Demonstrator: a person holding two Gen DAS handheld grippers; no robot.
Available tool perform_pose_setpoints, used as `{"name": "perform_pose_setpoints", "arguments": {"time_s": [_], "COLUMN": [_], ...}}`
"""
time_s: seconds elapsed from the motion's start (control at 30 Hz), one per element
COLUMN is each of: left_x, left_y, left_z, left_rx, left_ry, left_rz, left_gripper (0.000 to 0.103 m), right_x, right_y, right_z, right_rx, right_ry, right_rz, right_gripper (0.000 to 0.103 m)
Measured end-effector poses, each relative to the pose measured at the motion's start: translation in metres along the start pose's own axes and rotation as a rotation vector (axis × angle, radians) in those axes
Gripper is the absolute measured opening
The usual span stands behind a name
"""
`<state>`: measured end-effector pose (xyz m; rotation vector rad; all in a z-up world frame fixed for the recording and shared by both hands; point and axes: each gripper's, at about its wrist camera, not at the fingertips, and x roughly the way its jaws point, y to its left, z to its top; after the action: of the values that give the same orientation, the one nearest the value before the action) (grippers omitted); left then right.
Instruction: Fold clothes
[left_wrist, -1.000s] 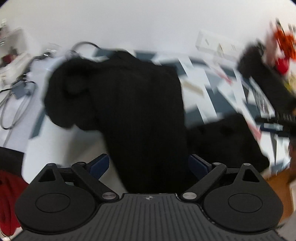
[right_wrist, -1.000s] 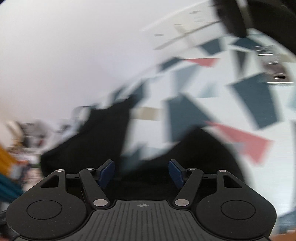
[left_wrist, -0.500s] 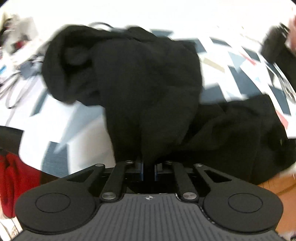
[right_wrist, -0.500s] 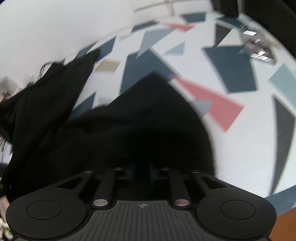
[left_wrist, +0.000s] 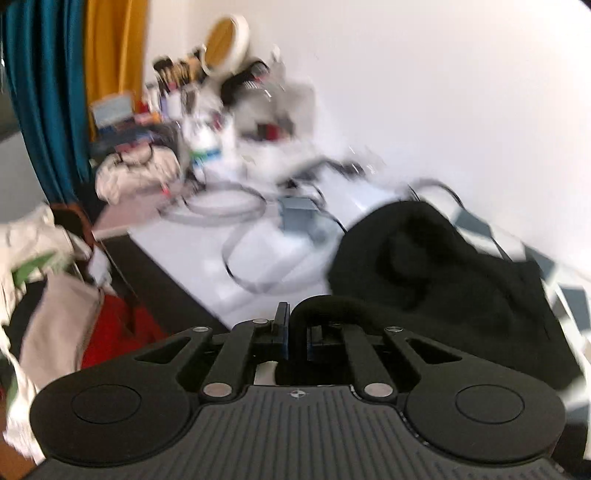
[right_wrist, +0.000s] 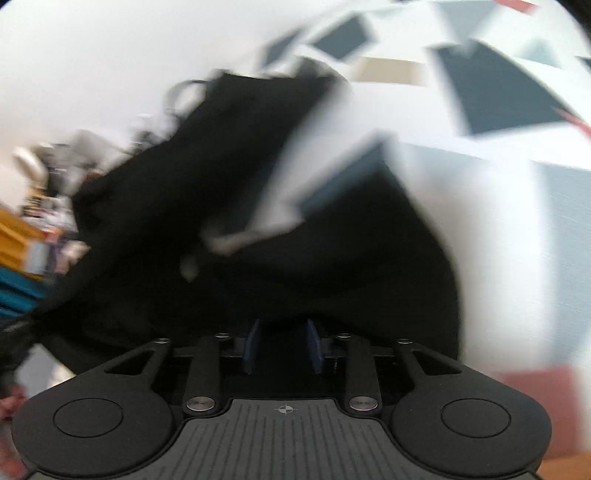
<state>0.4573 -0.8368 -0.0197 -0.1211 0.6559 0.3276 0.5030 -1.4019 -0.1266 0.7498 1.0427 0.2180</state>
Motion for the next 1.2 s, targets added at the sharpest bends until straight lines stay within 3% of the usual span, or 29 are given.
{"name": "perform_pose_setpoints", "arguments": {"time_s": [0.13,0.23,0.3,0.47,0.67,0.7,0.73,0.83,0.87,1.0,1.2], "left_x": [0.019,0.026,0.036,0.058,0.059,0.061,0.064,0.073,0.076,0.072,0.021], "left_y": [0.011,0.008,0.015,0.037,0.029,0.027,0.026,0.026,0.026,0.015,-0.031], "left_z": [0.017,0.018,0.023,0.043,0.050,0.050,0.051,0.059,0.062,0.082,0.112], "left_rx": [0.091,0.165,0.141,0.071,0.176,0.185,0.192,0.156,0.142,0.117,0.108], "left_ry": [0.000,-0.026,-0.015,0.026,-0.018,-0.020,-0.021,0.007,0.015,-0.012,-0.145], "left_rz": [-0.105,-0.157,-0.194,-0.296,-0.381,-0.380,-0.380,-0.386,-0.387,-0.388,-0.479], "left_gripper": [0.008,0.008,0.008,0.008,0.008,0.008,0.008,0.008,0.008,0.008,0.008], "right_x": [0.016,0.034,0.043,0.050,0.055,0.056,0.059,0.055,0.050,0.027,-0.064], "right_y": [0.025,0.026,0.023,0.009,0.005,0.007,0.008,0.002,0.004,0.016,0.036], "right_z": [0.022,0.027,0.021,0.013,0.013,0.013,0.014,0.020,0.027,0.059,0.120], "right_rx": [0.095,0.237,0.319,0.496,0.588,0.591,0.590,0.626,0.615,0.546,0.447], "right_ry": [-0.079,-0.067,-0.077,-0.243,-0.345,-0.351,-0.350,-0.354,-0.381,-0.506,-0.707], "right_rz": [0.012,0.001,0.002,-0.078,-0.120,-0.119,-0.120,-0.129,-0.112,-0.035,0.073], "right_gripper": [0.050,0.050,0.052,0.052,0.056,0.055,0.048,0.017,0.011,0.006,0.005]}}
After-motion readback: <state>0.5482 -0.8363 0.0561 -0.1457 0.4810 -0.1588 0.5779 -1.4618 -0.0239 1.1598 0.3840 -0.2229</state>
